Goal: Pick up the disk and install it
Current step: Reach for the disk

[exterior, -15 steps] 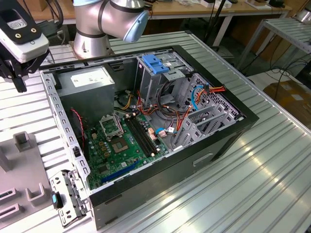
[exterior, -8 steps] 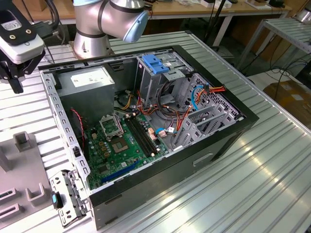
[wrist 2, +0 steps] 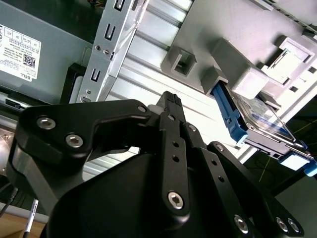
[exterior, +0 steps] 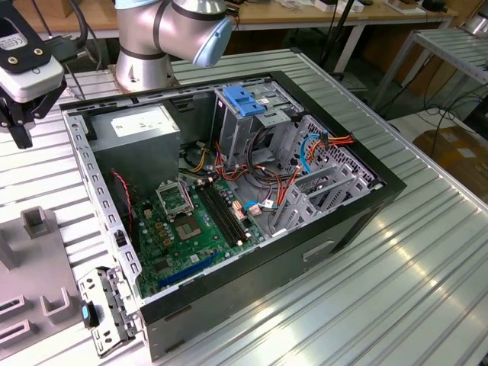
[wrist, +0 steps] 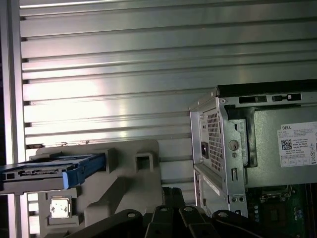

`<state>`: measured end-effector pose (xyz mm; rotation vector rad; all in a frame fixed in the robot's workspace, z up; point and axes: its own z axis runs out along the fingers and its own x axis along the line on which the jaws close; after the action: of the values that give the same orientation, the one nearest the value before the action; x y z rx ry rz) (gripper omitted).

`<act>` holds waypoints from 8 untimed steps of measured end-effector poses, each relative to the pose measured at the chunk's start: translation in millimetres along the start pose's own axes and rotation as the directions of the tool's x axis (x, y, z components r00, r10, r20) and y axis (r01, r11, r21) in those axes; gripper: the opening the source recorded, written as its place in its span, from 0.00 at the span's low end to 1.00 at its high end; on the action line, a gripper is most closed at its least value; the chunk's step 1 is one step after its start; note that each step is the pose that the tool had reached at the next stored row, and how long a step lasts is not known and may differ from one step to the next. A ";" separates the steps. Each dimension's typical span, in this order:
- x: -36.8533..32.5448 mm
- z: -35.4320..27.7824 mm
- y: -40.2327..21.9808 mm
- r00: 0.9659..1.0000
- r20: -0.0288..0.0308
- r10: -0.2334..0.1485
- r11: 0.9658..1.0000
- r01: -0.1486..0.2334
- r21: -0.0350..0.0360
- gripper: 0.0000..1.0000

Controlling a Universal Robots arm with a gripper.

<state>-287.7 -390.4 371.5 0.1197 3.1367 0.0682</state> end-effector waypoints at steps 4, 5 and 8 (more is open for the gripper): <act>0.0 0.4 0.0 1.000 0.000 0.000 1.000 0.000 0.000 0.11; 0.2 0.5 0.0 1.000 0.000 0.000 1.000 0.000 0.000 0.11; 1.1 0.4 -0.1 1.000 0.000 0.000 1.000 0.000 0.000 0.11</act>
<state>-288.8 -390.4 371.1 0.1198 3.1366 0.0683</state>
